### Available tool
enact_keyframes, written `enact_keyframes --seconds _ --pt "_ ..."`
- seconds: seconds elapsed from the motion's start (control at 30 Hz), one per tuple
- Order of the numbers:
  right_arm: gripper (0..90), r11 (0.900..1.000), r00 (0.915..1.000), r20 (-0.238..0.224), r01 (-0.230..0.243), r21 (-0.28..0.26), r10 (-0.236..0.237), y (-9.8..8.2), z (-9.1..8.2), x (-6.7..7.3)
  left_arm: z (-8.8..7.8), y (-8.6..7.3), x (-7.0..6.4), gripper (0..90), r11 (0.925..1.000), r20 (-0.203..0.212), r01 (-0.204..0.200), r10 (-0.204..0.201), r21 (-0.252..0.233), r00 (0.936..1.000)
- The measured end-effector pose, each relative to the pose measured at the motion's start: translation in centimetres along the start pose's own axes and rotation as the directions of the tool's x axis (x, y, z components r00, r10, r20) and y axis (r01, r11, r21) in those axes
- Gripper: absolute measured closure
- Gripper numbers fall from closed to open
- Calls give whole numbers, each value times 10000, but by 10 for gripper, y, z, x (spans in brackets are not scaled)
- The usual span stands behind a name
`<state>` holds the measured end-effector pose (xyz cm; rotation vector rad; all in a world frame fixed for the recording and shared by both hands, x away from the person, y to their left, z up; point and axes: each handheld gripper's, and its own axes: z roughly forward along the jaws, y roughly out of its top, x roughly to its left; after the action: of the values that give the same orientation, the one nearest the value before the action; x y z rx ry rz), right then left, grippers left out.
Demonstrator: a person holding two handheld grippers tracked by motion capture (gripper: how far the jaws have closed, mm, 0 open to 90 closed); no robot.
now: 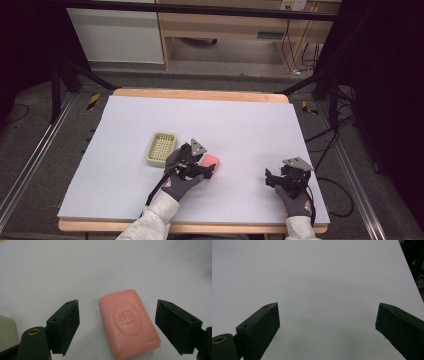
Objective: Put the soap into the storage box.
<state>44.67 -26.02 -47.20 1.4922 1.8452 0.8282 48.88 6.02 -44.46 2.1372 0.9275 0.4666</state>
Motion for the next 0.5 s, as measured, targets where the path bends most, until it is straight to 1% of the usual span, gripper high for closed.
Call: enact_keyframes --seconds 0.1,0.4,0.5 --pt "58 10000 10000 -26 -53 16 53 0 0 0 4 0 -2 189 9999 13 -76 75 141 10000" --pt "58 10000 10000 -24 -55 31 56 0 0 0 12 0 -4 185 9993 42 -96 94 362 9999" --pt "58 10000 10000 -34 -67 44 67 0 0 0 15 -1 -5 181 9986 38 -181 180 497 9998"
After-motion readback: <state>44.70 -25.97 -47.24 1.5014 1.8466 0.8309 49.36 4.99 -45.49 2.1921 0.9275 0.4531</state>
